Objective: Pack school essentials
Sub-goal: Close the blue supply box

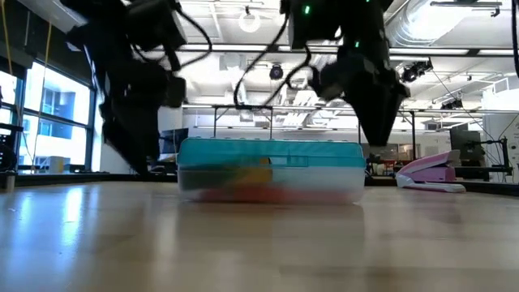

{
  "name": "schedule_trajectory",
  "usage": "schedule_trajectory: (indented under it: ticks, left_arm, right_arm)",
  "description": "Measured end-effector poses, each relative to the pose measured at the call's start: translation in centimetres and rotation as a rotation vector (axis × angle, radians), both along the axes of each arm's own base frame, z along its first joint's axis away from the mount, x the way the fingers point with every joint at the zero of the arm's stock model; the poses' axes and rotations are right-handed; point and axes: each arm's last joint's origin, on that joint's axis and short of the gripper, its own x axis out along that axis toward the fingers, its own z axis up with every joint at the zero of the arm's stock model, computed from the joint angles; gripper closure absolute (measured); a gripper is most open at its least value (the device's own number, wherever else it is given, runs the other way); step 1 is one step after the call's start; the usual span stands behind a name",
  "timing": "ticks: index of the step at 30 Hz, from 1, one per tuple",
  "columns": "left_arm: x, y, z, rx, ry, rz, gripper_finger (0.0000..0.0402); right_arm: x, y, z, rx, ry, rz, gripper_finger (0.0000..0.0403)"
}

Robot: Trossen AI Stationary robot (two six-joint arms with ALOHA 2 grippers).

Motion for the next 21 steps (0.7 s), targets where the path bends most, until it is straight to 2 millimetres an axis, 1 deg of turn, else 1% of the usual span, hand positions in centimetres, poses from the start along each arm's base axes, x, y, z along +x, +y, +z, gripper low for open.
schedule_trajectory:
  ticks: [3, 6, 8, 10, 13, 16, 19, 21]
  left_arm:
    - [-0.4, -0.3, 1.5, 0.0, -0.061, -0.008, 0.0014]
    - [-0.6, -0.6, 3.5, 0.012, -0.156, -0.017, 0.0016]
    - [-0.8, -0.6, 4.8, 0.035, -0.201, -0.012, 0.0023]
    - [-0.6, -0.8, 6.1, 0.07, -0.259, -0.004, 0.004]
    - [-0.3, -0.7, 7.7, 0.144, -0.308, -0.005, 0.0079]
    - [0.2, -0.6, 8.7, 0.214, -0.339, -0.018, 0.0131]
    - [0.9, -0.6, 9.0, 0.249, -0.375, -0.048, 0.019]
    - [1.3, -0.6, 8.8, 0.263, -0.385, -0.071, 0.0231]
  right_arm:
    - [-0.6, 0.4, 1.9, 0.001, -0.077, -0.027, 0.0291]
    - [-1.0, 0.8, 3.8, -0.011, -0.187, -0.063, 0.0291]
    - [-1.1, 1.0, 4.9, -0.02, -0.259, -0.095, 0.0292]
    - [-1.2, 1.2, 5.8, -0.029, -0.323, -0.121, 0.0299]
    - [-0.9, 1.3, 6.5, -0.047, -0.412, -0.146, 0.0321]
    - [-0.3, 1.4, 6.8, -0.059, -0.482, -0.144, 0.0352]
    - [0.3, 1.4, 6.5, -0.065, -0.505, -0.144, 0.0387]
    - [0.5, 1.4, 6.1, -0.072, -0.497, -0.141, 0.0398]
